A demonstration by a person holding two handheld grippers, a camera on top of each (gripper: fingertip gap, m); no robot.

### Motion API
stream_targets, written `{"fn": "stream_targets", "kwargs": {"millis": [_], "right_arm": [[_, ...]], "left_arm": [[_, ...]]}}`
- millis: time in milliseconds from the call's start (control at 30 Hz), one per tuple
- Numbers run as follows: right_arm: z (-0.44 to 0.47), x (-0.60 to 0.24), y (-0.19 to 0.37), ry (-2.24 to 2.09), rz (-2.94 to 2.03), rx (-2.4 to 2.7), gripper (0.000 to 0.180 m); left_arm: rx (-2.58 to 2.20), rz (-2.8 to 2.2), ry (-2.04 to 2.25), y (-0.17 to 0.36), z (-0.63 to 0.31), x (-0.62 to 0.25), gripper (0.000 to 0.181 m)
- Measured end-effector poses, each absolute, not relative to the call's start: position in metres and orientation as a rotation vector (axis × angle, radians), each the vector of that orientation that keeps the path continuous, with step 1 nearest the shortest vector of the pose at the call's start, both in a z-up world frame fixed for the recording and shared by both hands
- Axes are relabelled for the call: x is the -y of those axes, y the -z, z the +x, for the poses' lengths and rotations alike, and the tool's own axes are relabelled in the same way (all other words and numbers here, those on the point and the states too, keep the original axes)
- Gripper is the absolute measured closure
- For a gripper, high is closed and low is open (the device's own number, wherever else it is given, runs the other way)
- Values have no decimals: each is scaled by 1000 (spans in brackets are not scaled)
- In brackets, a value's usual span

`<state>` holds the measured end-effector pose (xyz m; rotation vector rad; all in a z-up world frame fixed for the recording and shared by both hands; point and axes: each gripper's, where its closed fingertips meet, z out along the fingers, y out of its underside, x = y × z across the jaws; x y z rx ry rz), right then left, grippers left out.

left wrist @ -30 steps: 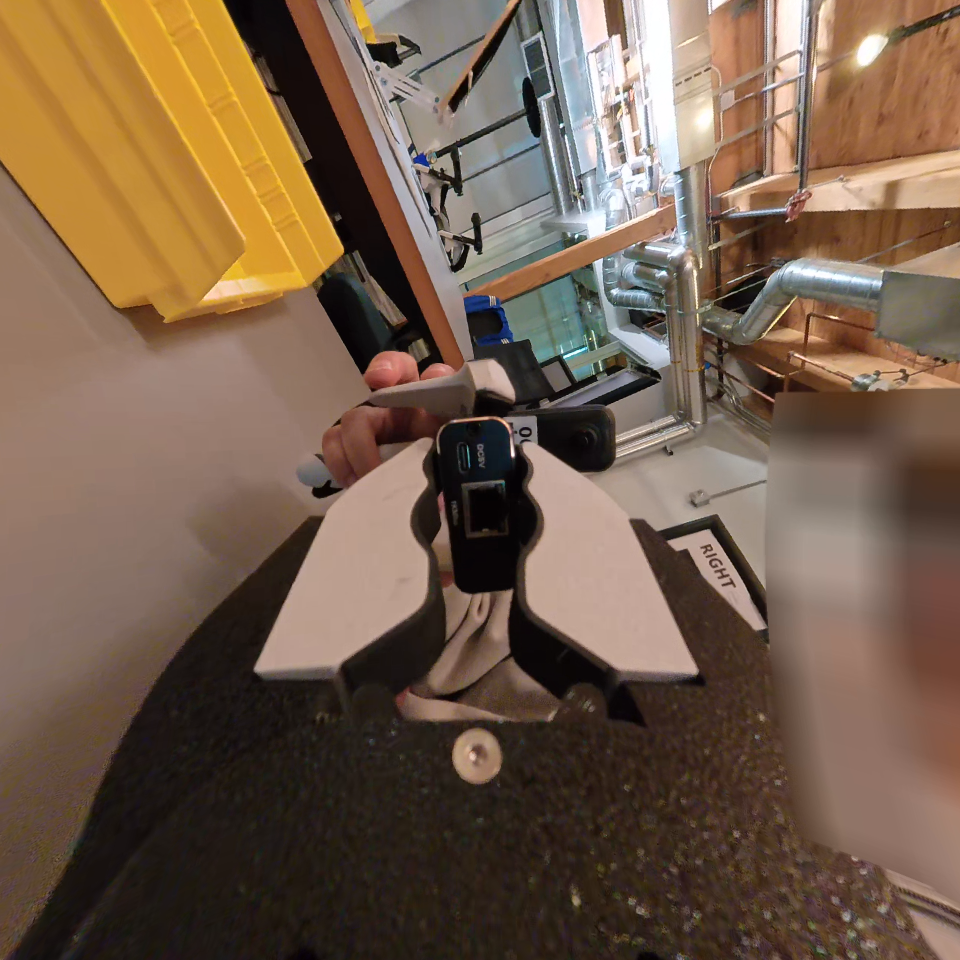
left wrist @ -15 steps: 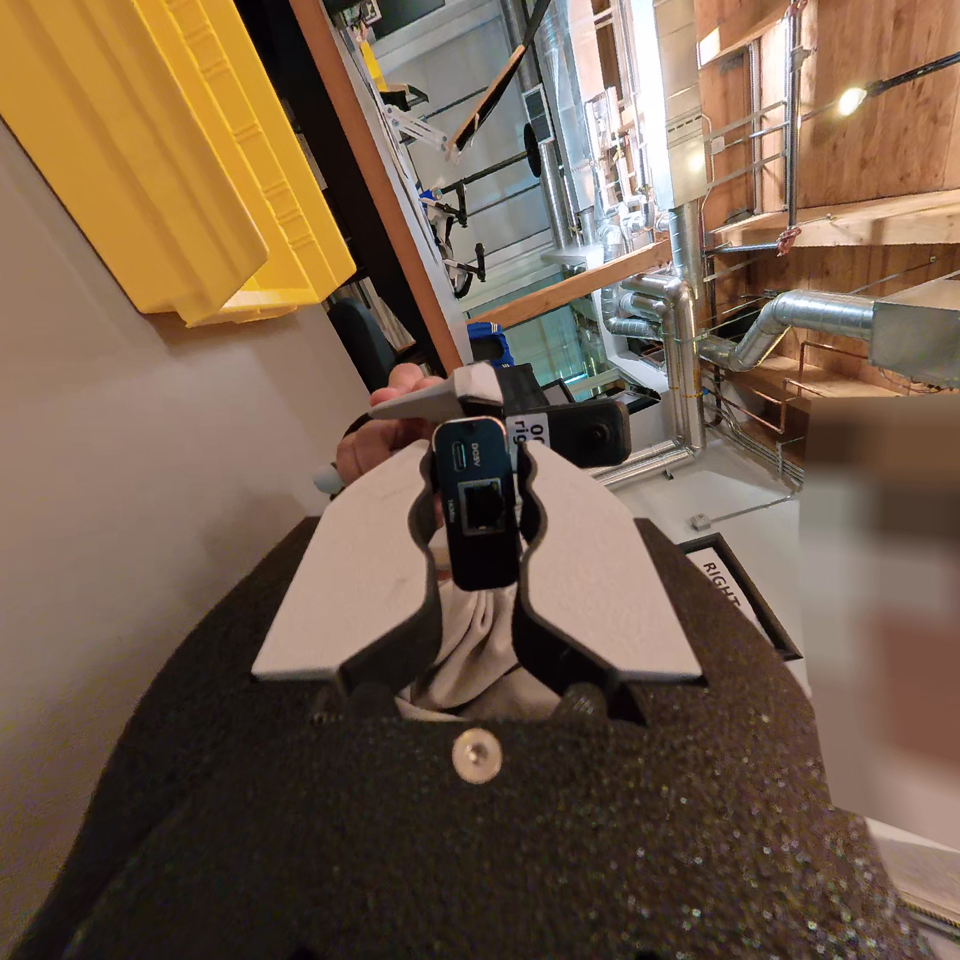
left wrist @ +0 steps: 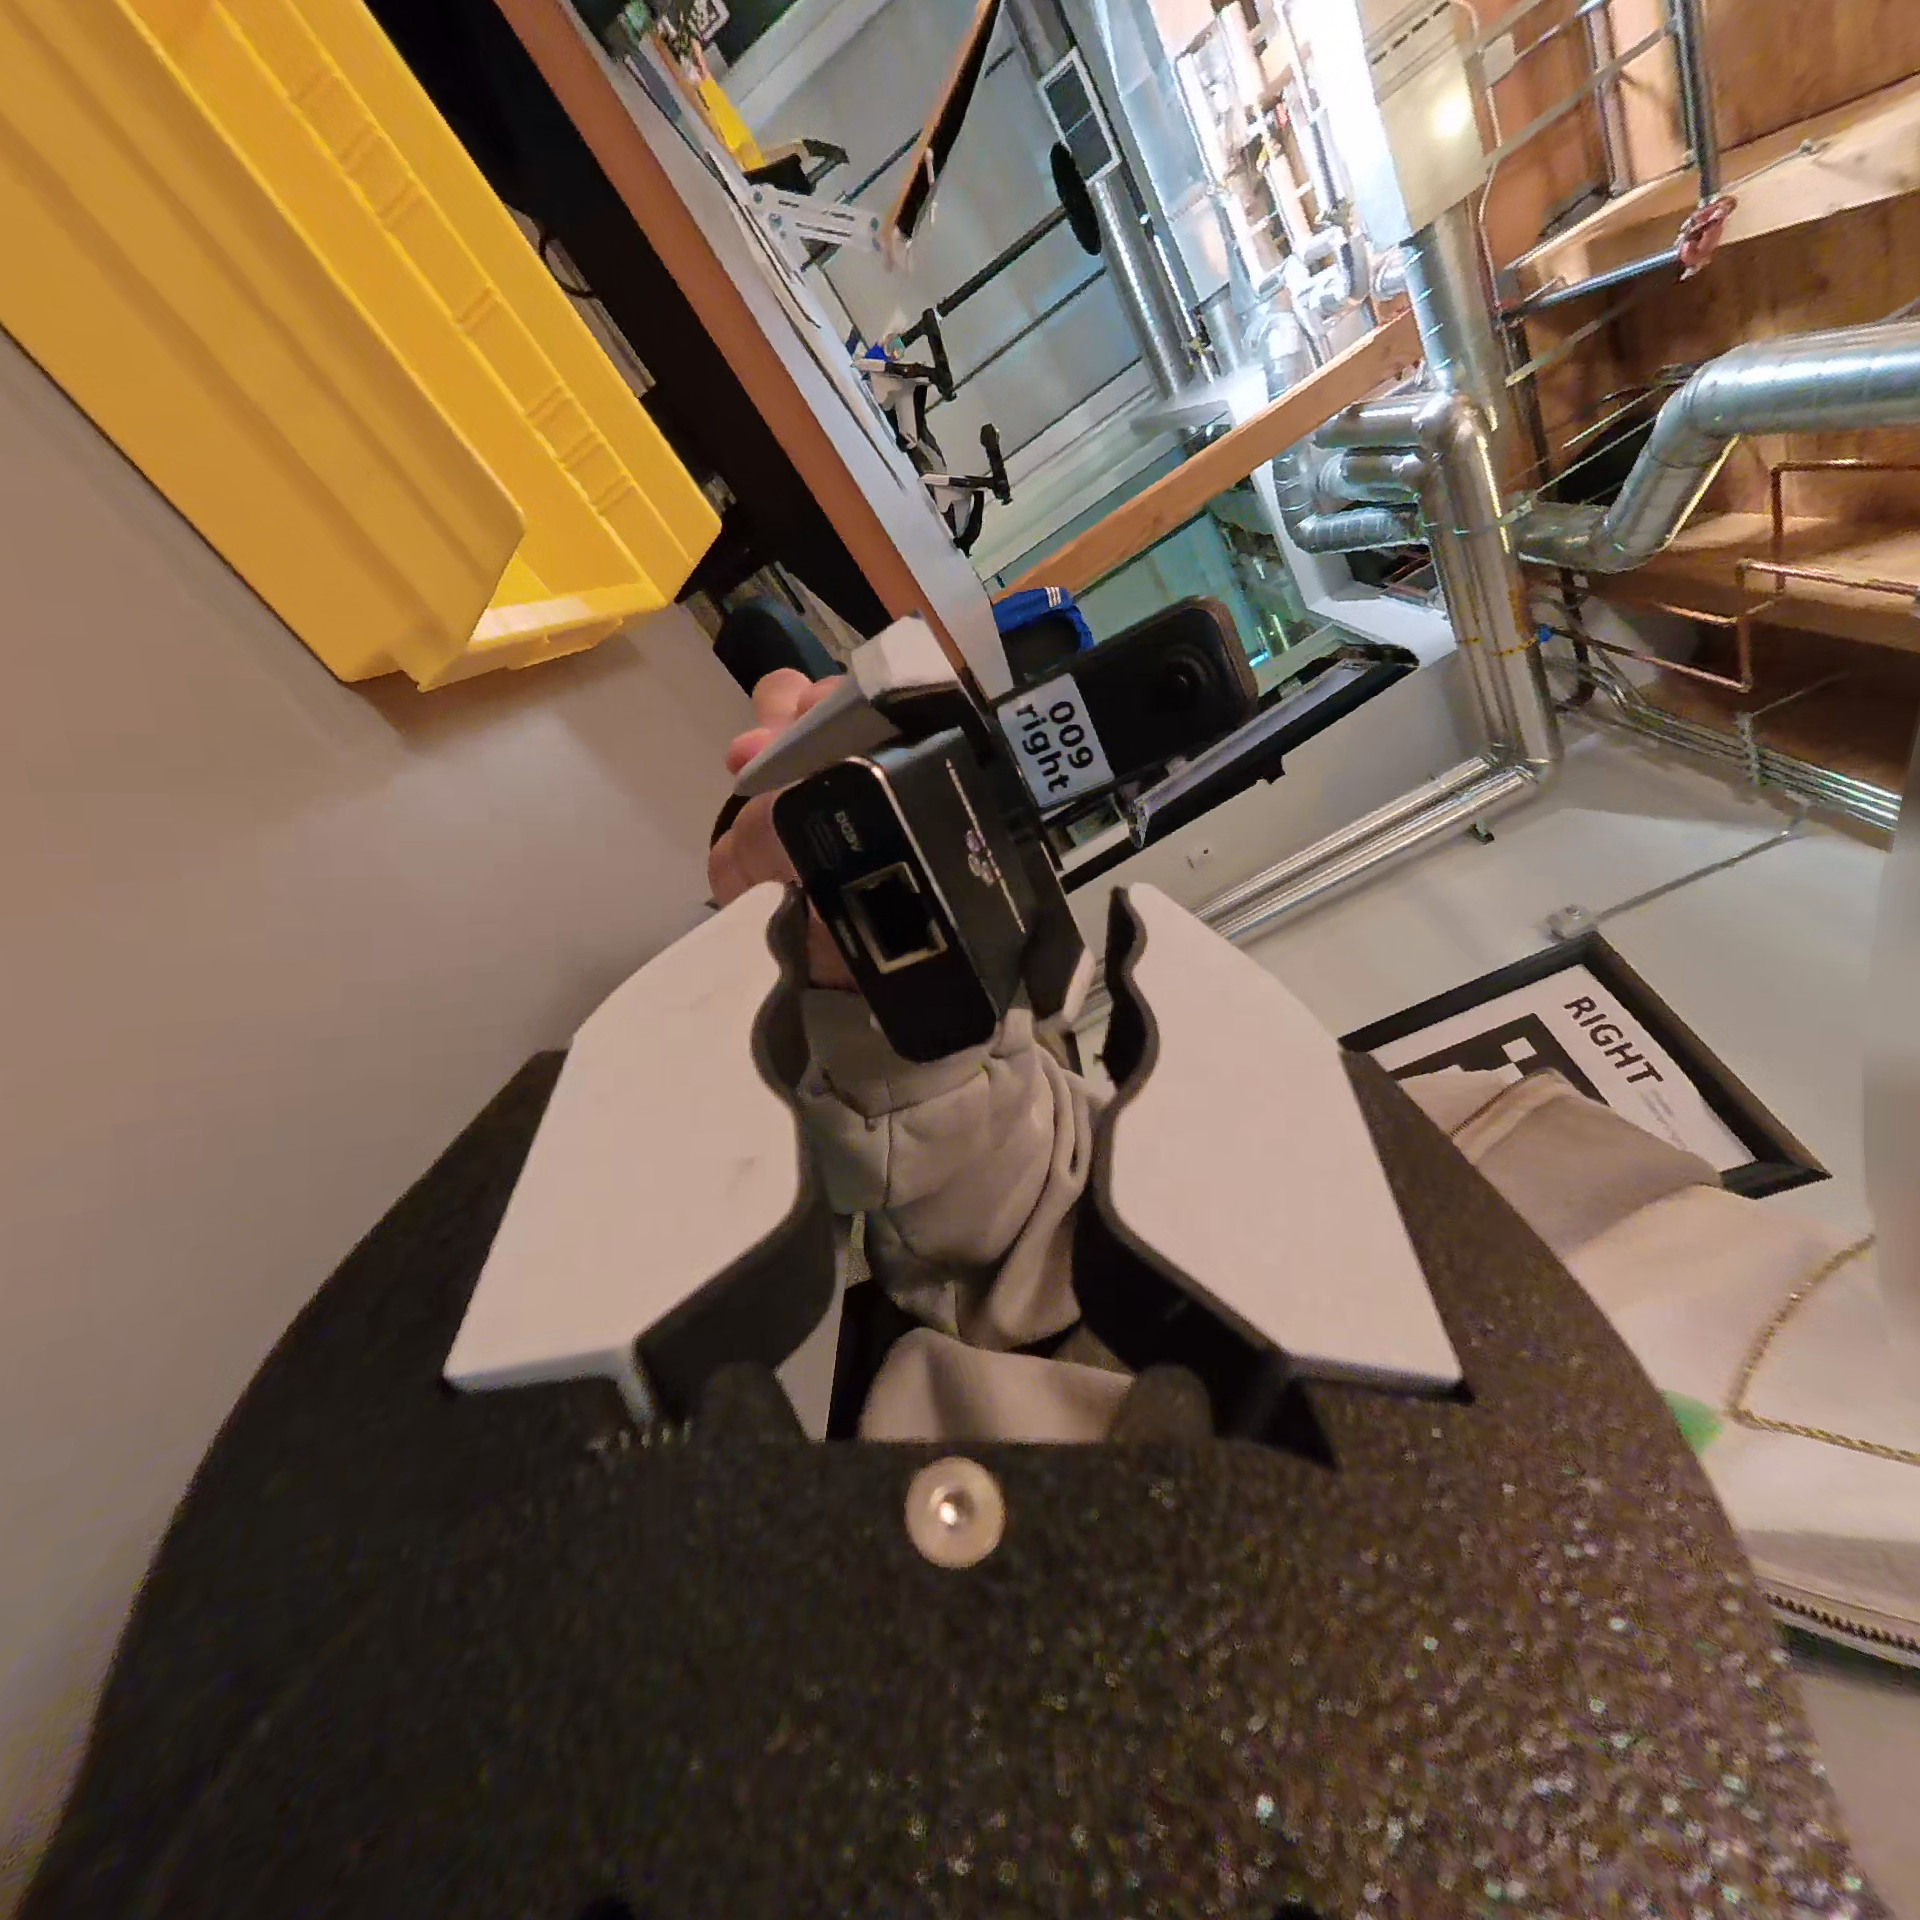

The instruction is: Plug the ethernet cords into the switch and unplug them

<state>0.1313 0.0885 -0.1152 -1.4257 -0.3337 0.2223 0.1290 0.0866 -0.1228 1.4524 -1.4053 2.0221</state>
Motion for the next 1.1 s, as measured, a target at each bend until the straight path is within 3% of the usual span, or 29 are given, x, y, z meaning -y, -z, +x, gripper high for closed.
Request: {"fn": "stream_targets", "kwargs": {"millis": [133,267,500,833,967,1100], "right_arm": [[120,-90,117,-239,-1422,387,115],[112,-97,128,-167,-1491,442,115],[115,-95,120,-116,-1436,438,116],[120,-98,126,-75,-1486,418,111],[119,-100,124,-142,-1485,367,112],[129,-92,114,-189,-1440,304,112]], "left_arm": [[1315,1462,-1964,136,129,-78,128],[1212,1407,-1977,138,130,-73,153],[1018,1374,-2014,130,131,-73,156],[1104,1485,-1965,127,134,-72,156],[1101,1475,-1991,125,134,-74,152],[1206,1541,-2042,127,135,-87,119]]}}
